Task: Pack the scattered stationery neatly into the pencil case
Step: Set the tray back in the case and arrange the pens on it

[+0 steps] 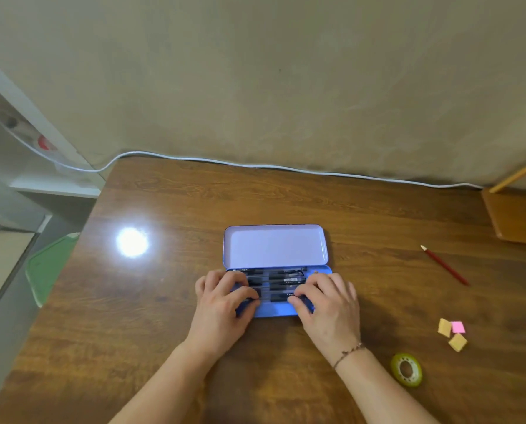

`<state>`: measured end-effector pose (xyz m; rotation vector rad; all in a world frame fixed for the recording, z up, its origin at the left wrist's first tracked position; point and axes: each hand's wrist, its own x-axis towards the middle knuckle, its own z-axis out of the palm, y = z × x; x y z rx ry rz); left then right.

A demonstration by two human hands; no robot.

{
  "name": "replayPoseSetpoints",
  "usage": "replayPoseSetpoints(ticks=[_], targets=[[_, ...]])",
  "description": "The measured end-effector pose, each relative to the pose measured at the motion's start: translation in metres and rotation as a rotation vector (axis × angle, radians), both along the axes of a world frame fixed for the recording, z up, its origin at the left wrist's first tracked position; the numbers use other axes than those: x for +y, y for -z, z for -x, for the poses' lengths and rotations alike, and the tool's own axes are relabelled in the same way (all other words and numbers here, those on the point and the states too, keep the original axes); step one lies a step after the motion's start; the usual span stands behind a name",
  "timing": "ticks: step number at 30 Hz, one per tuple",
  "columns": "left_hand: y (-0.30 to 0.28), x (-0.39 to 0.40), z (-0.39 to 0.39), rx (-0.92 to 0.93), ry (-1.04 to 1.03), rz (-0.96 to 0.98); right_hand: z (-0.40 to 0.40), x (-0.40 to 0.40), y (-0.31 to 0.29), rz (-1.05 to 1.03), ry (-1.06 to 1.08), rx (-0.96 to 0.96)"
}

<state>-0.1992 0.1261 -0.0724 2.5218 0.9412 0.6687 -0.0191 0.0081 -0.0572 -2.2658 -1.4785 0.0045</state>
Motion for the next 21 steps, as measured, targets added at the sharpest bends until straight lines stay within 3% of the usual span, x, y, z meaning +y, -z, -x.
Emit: replayPoseSetpoints(ticks=[5, 8, 12, 16, 21], targets=[[-0.001, 0.003, 0.005, 0.005, 0.002, 0.043, 0.005, -0.001, -0.005, 0.071, -0.016, 0.042], [-0.001, 0.004, 0.008, 0.001, -0.002, 0.056, -0.008, -0.012, -0.010, -0.017, -0.047, 0.130], [0.000, 0.000, -0.001, -0.006, 0.014, 0.077, -0.068, -0.066, -0.017, -0.051, 0.262, 0.129], [-0.003, -0.003, -0.003, -0.019, 0.032, 0.093, -0.142, -0.116, -0.017, 0.124, 0.629, 0.044], [-0.008, -0.002, -0.011, -0.013, -0.005, 0.138, -0.206, -0.116, -0.019, 0.448, 0.705, 0.131]])
